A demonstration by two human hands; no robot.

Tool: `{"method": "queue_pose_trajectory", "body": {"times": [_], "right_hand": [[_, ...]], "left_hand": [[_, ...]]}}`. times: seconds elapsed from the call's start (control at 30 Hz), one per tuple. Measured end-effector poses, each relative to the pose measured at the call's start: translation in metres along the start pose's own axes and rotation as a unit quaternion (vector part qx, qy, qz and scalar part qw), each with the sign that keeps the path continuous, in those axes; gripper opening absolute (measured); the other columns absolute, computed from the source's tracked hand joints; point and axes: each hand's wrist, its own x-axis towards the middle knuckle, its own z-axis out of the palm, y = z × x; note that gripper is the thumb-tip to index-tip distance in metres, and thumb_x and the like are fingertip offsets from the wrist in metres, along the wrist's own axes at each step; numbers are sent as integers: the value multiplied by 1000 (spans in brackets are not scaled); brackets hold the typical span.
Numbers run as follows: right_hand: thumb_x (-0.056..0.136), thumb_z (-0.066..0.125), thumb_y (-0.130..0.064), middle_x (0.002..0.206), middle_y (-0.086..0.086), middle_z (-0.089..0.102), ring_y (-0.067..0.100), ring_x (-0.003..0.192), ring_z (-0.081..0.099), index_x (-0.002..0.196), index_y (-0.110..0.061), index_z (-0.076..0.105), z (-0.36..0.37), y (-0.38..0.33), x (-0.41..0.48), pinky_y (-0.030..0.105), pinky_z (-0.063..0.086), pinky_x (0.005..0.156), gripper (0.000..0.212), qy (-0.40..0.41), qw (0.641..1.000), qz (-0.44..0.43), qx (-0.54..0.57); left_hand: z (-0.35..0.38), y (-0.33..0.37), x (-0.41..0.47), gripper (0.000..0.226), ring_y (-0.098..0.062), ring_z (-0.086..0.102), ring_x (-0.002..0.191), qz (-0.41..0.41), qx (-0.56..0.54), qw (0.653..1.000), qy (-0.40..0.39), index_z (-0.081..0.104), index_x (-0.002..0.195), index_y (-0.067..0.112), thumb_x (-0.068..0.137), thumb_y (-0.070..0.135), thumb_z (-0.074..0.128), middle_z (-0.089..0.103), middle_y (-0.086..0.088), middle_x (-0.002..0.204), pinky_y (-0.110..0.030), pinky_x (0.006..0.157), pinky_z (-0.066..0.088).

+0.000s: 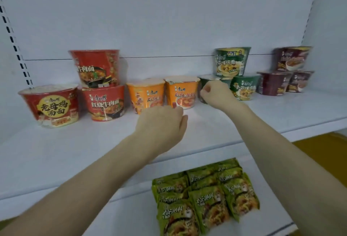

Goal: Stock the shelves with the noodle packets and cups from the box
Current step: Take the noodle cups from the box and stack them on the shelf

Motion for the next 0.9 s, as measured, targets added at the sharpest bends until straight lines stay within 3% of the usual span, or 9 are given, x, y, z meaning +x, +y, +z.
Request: {"method": "queue_pose_trajectory", "body": {"times": [0.07,0.13,0.2,0.4,0.47,0.53,0.6,0.73,0.9], "right_hand": [[91,47,-18,101,17,66,31,92,60,97,0,64,-21,12,-18,36,48,79,26,22,1000,-5,-14],[92,46,-19,103,16,65,30,93,59,99,0,63,-44,33,-41,33,45,77,27,38,999,-4,-28],[92,45,-19,100,15,64,28,90,57,98,0,62,-70,62,-67,31,43,74,26,44,998,5,-37],[92,46,-18,102,14,64,28,91,58,102,-1,62,-146,178,-171,31,45,74,25,54,991,93,-86],[91,46,-17,99,16,65,30,88,59,100,2,61,-164,219,-208,35,49,74,26,52,984,137,-98],[91,46,-15,99,19,65,34,91,61,101,3,61,-177,258,-243,43,52,79,26,52,974,192,-107],[92,45,-16,100,17,65,33,90,61,103,2,60,-186,296,-277,43,53,78,26,41,960,249,-118],[95,42,-15,104,22,63,36,86,61,109,4,57,-187,369,-333,46,53,73,28,0,930,347,-120],[95,41,-14,101,22,64,31,70,57,111,3,56,-168,457,-381,36,44,58,27,-48,888,446,-100]], "left_hand": [[-4,36,-7,34,-27,55,49,38,-44,998,17,50,66,13,90,31,34,53,-5,55,-22,42,10],[-4,73,-10,33,-23,43,33,67,-91,992,50,42,54,17,82,32,36,40,-1,40,-17,46,0],[-3,119,-15,30,-21,40,31,101,-133,985,39,35,55,21,83,33,35,35,3,39,-16,47,-2],[0,270,-38,34,-19,39,25,176,-266,948,-18,41,51,18,82,33,35,43,0,37,-10,49,-2],[3,318,-47,31,-20,46,31,195,-292,936,-30,34,58,20,87,33,34,47,-2,42,-14,44,0],[12,363,-60,30,-23,59,56,228,-294,925,-79,33,73,18,97,35,29,57,-5,64,-25,40,15],[25,402,-75,27,-25,61,79,235,-318,907,-146,32,82,18,99,37,24,61,-4,84,-29,51,29],[62,460,-103,30,-25,61,79,256,-345,871,-237,38,81,17,100,36,25,61,-5,87,-30,59,40],[131,518,-137,32,-25,61,92,294,-283,840,-359,52,106,15,100,34,27,63,-5,103,-32,73,45]]}}
